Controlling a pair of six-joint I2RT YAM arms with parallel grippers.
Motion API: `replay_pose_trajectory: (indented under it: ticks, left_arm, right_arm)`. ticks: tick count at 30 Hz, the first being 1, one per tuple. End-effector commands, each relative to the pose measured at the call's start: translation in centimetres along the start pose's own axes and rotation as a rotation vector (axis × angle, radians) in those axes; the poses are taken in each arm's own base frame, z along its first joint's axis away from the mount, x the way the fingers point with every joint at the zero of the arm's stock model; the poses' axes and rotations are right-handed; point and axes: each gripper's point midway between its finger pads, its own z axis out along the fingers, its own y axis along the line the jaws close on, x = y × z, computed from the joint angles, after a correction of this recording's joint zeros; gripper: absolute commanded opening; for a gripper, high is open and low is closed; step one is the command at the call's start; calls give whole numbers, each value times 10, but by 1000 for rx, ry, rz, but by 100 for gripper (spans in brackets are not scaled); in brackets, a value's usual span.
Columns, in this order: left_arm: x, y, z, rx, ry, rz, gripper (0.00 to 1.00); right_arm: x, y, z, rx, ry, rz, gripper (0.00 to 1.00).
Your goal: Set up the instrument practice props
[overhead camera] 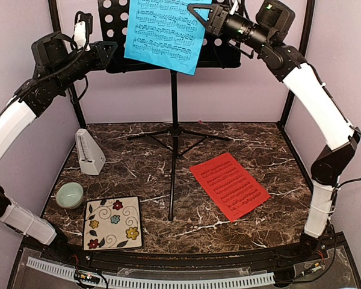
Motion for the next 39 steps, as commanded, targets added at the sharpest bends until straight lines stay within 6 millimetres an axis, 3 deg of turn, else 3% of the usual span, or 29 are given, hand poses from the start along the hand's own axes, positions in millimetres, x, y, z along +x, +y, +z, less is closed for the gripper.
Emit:
replay_pose_trajectory:
  ticks: [1, 7, 14, 18, 23, 32, 39]
  left_arm:
    - [-19, -7, -15, 31, -47, 7, 4]
    - [3, -1, -16, 8, -10, 20, 0]
    - [14, -9, -15, 64, -1, 39, 0]
    - [9, -20, -20, 130, -42, 69, 0]
    - [0, -30, -22, 183, -78, 104, 0]
    - [-5, -35, -18, 208, -81, 112, 0]
    - [-4, -38, -17, 229, -77, 104, 0]
  right_arm:
    - [-7, -4, 4, 43, -42, -80, 0]
    - [1, -11, 8, 86, -28, -121, 0]
    - [6, -11, 12, 116, -23, -151, 0]
    - [11, -8, 15, 95, -25, -160, 0]
    - [18, 10, 25, 16, -47, -194, 0]
    - [29, 28, 41, -35, -77, -416, 0]
    - [16, 33, 44, 3, -137, -553, 0]
